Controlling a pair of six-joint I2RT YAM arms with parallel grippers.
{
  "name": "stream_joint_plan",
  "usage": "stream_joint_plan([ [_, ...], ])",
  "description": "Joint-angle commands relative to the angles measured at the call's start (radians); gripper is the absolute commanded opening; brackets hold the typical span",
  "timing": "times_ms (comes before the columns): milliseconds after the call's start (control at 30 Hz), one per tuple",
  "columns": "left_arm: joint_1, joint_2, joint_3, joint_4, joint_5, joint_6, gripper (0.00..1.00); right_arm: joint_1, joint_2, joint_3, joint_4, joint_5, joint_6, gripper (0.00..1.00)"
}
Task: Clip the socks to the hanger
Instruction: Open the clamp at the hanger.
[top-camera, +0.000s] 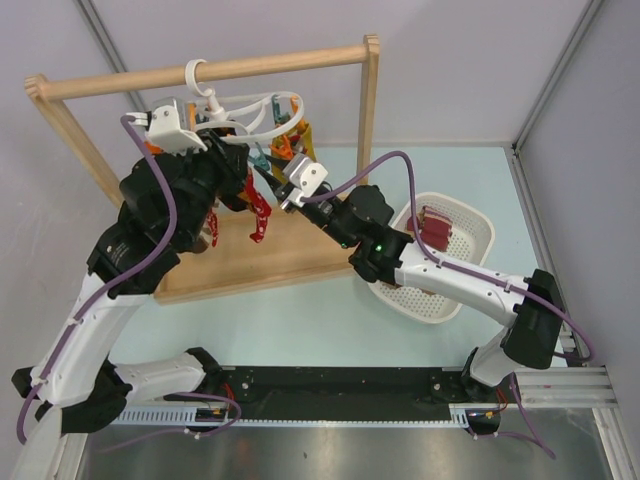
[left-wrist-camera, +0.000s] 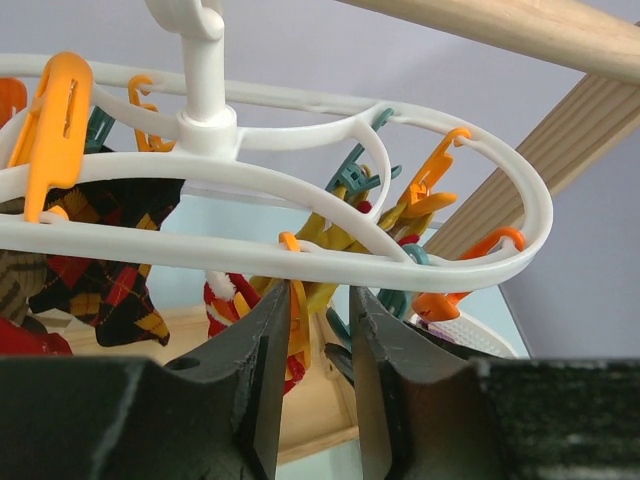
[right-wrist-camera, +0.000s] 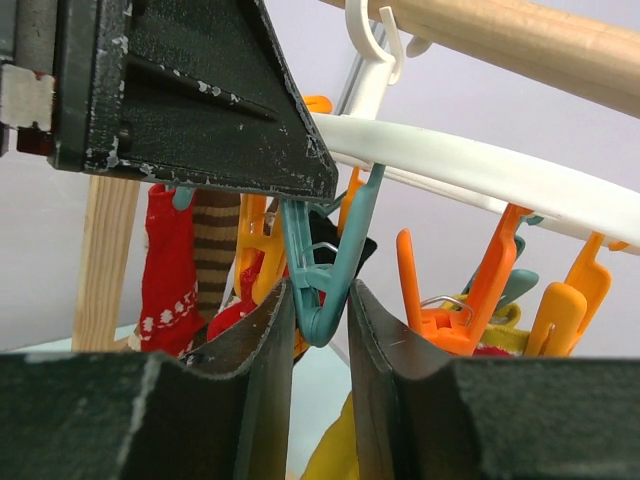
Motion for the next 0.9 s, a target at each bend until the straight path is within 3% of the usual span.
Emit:
stream_joint_plan([
  [0,0.002,-0.008,0.039,-0.010,-0.036,0.016,0.37,0.011,-0.054,0.003,0.093,-0.055,0.002,0.22],
  [67,0.002,-0.011,0.059,-0.027,-0.036,0.001,0.42,0.013,-0.048,0.003,0.094,-0.050,-0.005,0.21],
  [200,0.002,-0.028,0.085,-0.056,-0.025,-0.036,0.63,0.014,-0.038,0.003,0.104,-0.024,-0.031,0.20],
  [300,0.002,-0.031,0.107,-0.083,-0.002,-0.077,0.70,0.017,-0.024,0.003,0.124,0.008,-0.050,0.19],
  [867,-0.076,-0.004,0.162,-0.131,0.038,-0.214,0.68,0.079,0.047,0.002,0.228,0.168,-0.240,0.18],
])
